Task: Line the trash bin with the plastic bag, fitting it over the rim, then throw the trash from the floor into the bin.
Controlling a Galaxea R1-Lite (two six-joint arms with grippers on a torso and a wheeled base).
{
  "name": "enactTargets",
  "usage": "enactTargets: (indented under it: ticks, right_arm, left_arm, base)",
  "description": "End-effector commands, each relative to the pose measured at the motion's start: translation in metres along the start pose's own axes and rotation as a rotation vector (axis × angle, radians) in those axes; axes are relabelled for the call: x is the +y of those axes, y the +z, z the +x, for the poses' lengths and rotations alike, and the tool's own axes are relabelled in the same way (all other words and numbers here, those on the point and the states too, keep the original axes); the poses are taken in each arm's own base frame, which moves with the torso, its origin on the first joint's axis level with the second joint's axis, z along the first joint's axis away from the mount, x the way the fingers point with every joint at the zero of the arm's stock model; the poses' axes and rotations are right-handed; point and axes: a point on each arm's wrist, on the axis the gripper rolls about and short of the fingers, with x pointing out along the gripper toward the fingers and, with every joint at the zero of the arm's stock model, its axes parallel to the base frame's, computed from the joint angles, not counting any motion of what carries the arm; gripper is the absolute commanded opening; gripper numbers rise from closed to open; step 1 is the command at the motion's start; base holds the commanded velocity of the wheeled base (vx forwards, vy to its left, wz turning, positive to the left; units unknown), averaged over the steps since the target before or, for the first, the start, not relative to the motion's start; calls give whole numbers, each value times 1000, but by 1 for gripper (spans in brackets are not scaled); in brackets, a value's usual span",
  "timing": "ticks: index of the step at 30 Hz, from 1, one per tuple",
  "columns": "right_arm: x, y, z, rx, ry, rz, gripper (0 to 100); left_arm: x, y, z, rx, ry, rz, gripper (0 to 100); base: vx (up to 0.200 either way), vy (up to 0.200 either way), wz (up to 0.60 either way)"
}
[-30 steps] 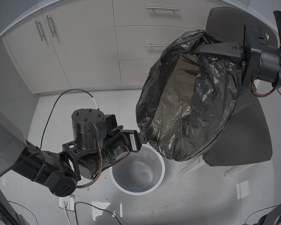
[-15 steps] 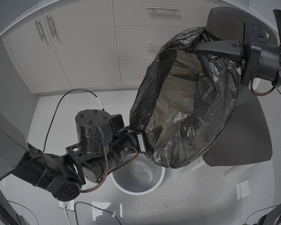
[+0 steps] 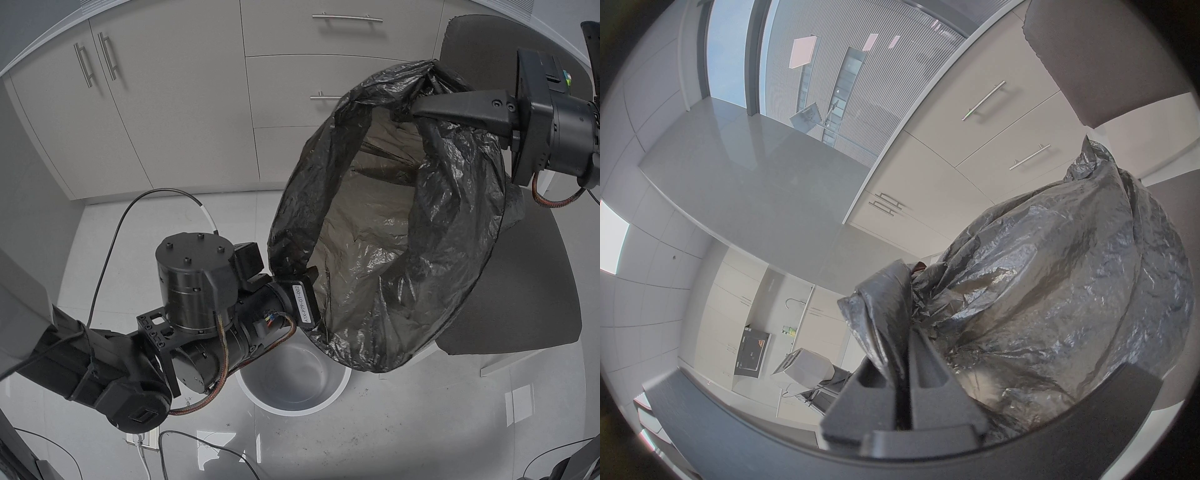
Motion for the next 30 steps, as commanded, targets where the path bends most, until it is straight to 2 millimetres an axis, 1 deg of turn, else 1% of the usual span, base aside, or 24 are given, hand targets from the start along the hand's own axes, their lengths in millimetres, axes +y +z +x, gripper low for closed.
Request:
enactTargets:
  ticks: [1, 3, 8, 9, 10, 12, 13, 14, 16, 18, 19, 20, 21, 23, 24, 25, 27, 30]
  right_arm:
    - [-2, -2, 2, 10, -9, 2, 0]
    - [-5, -4, 4, 17, -16, 2, 0]
    - [-19, -13, 18, 58, -57, 6, 0]
    - [-19, -13, 19, 60, -57, 6, 0]
    - [-23, -16, 25, 74, -67, 2, 0]
    - [-25, -18, 30, 88, -71, -5, 0]
    - [-26, -19, 31, 91, -72, -4, 0]
    - [-28, -21, 37, 106, -80, -3, 0]
    - [-31, -25, 44, 121, -90, 0, 0]
    - [-30, -30, 50, 137, -94, -1, 0]
    - [-30, -34, 53, 149, -100, 0, 0]
    - [-30, -34, 54, 151, -101, 0, 0]
    - [-30, -40, 59, 167, -114, 1, 0]
    - [-30, -41, 60, 170, -116, 1, 0]
    - [-33, -52, 69, 200, -150, 2, 0]
    - [-33, -53, 69, 201, -151, 2, 0]
    - [-42, -68, 78, 250, -188, 9, 0]
    - [-50, -85, 88, 314, -211, 17, 0]
  left_arm:
    - [-7, 5, -24, -3, -30, -10, 0]
    - [-8, 7, -33, -4, -37, -10, 0]
    - [-2, 21, -66, -42, -43, -29, 0]
    - [-2, 21, -67, -43, -43, -31, 0]
    - [-1, 25, -78, -56, -48, -57, 0]
    - [-1, 32, -91, -64, -55, -97, 0]
    - [-1, 32, -91, -64, -55, -97, 0]
    - [-2, 40, -104, -58, -61, -175, 0]
    - [-2, 43, -110, -24, -56, -266, 0]
    - [2, 45, -111, 15, -50, -343, 0]
    - [9, 47, -111, 42, -38, -388, 0]
    - [11, 47, -110, 51, -33, -398, 0]
    - [21, 50, -108, 95, -18, -465, 0]
    - [23, 50, -107, 105, -13, -475, 0]
    - [35, 52, -103, 187, 36, -589, 0]
    - [36, 53, -103, 190, 37, -595, 0]
    - [44, 50, -93, 266, 108, -663, 0]
    - [46, 48, -88, 298, 143, -674, 0]
  base:
    - [0, 0, 0]
    - [0, 0, 0]
    - [0, 0, 0]
    - [0, 0, 0]
    - [0, 0, 0]
    - [0, 0, 0]
    - [0, 0, 0]
    - [0, 0, 0]
    - [0, 0, 0]
    - [0, 0, 0]
    - [0, 0, 0]
    - [0, 0, 0]
    - [0, 0, 0]
    - [0, 0, 0]
    - [0, 0, 0]
    - [0, 0, 0]
    - [0, 0, 0]
    - [0, 0, 0]
